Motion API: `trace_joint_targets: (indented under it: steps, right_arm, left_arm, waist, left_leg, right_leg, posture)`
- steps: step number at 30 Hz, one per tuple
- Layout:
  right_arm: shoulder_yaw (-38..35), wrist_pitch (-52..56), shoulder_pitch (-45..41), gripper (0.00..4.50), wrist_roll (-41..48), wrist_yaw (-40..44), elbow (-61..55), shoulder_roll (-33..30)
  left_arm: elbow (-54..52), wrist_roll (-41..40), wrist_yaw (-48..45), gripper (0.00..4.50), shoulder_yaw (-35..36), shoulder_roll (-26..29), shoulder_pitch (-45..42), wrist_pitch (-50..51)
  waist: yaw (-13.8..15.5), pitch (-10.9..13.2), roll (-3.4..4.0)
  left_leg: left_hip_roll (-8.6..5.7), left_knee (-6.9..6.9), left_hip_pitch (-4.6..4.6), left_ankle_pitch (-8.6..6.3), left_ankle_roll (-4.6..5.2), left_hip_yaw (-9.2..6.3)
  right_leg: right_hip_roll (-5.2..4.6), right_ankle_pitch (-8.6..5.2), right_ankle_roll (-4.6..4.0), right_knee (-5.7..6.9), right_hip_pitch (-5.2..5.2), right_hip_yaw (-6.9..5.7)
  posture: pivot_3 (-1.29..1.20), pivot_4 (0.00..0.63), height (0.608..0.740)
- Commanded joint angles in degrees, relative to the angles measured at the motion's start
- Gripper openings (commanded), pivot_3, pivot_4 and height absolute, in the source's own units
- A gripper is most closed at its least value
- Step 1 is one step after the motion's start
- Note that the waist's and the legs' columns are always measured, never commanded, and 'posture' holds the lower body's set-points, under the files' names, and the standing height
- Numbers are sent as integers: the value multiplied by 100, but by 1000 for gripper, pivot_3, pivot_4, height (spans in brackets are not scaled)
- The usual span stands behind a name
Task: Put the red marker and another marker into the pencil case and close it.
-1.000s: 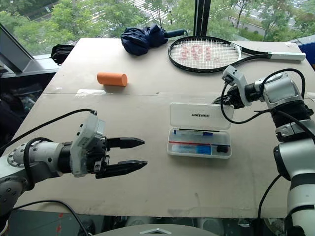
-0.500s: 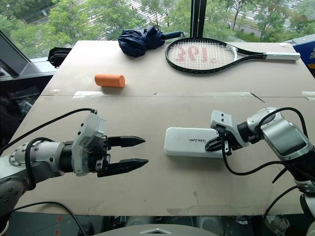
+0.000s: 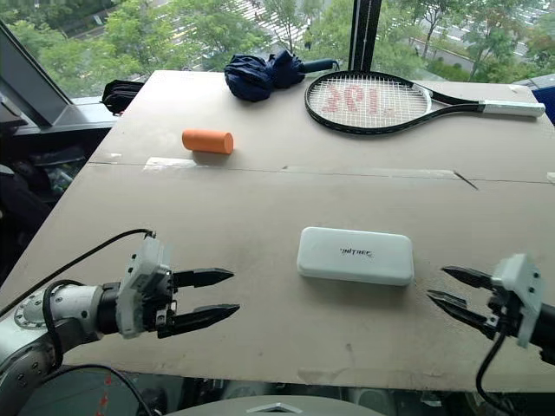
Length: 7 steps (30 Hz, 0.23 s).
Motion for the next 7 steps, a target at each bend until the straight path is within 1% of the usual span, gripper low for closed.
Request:
trace_joint_targets:
  steps: [1,2,4,7]
  right_arm:
    - [-968,-596,734,4171,293,415,-150,246]
    - [-1117,-740,886,4423,306,462,-66,280]
    - [-1319,-985,1087,4423,326,531,108,314]
    - [-1346,-1131,1187,4423,361,530,155,296]
  left_arm:
    - [189,138,-467,3349,402,0,342,-350]
    - [246,208,-525,3349,421,-11,413,-414]
    - [330,273,-594,3349,425,-40,470,-492]
    - [411,257,-705,3349,385,-49,470,-503]
  waist:
    - [-30,-7,12]
    - [-40,-7,13]
    - [-60,-8,12]
    - [-54,-8,11]
  left_leg:
    - [5,0,6,0,0,6]
    - [12,1,16,0,0,16]
    - [24,4,31,0,0,39]
    - [30,12,34,0,0,55]
  right_leg:
    - [2,-3,-6,0,2,5]
    - [6,-4,-8,0,8,11]
    - [7,-4,-8,1,11,27]
    - [6,-2,-10,1,10,39]
  posture:
    - [0,150,730]
    - [0,150,730]
    - [0,150,730]
    - [0,150,730]
